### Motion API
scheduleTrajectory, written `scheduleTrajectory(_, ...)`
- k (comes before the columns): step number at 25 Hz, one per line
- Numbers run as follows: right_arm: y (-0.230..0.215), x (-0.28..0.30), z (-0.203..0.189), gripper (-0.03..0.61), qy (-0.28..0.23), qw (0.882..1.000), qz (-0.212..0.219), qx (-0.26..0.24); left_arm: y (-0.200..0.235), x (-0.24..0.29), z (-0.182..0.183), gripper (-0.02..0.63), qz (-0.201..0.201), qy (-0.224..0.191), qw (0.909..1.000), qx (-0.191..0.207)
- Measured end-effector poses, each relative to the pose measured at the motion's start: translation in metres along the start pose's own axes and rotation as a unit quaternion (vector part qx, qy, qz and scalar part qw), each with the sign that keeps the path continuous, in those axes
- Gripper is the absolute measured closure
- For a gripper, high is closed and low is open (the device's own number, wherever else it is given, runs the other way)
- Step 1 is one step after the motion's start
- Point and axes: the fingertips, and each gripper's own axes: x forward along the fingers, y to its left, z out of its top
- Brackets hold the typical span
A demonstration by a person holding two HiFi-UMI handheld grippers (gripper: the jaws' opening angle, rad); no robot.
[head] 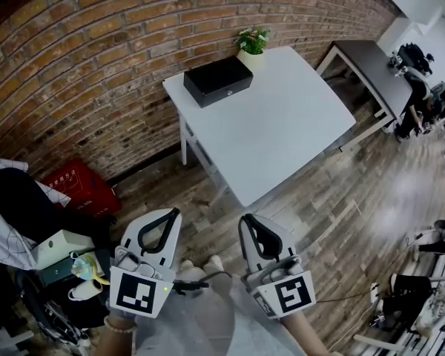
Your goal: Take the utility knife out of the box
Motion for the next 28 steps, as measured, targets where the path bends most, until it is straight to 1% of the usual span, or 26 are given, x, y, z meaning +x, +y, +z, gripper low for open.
scheduleTrajectory(8,0.009,-0.005,-0.005,0.525,0.006,0.999,-0.039,-0.021,0.001,-0.014,-0.006,0.595,-0.009,-0.003,1.0,0.003)
scheduleTrajectory(15,0.012,-0.012,-0.01,0.525,0.0,0.998,-0.06,-0.009,-0.002,-0.019,-0.013,0.595,-0.023,0.0,0.9997,0.01)
scheduleTrajectory(21,0.004,-0.004,-0.011,0.525,0.003,0.998,-0.065,-0.011,0.002,-0.012,-0.014,0.595,-0.024,0.003,0.9997,0.011)
scheduleTrajectory(28,-0.02,0.024,-0.009,0.525,0.0,0.998,-0.053,-0.017,0.021,0.015,-0.013,0.595,-0.01,0.005,0.9998,0.015)
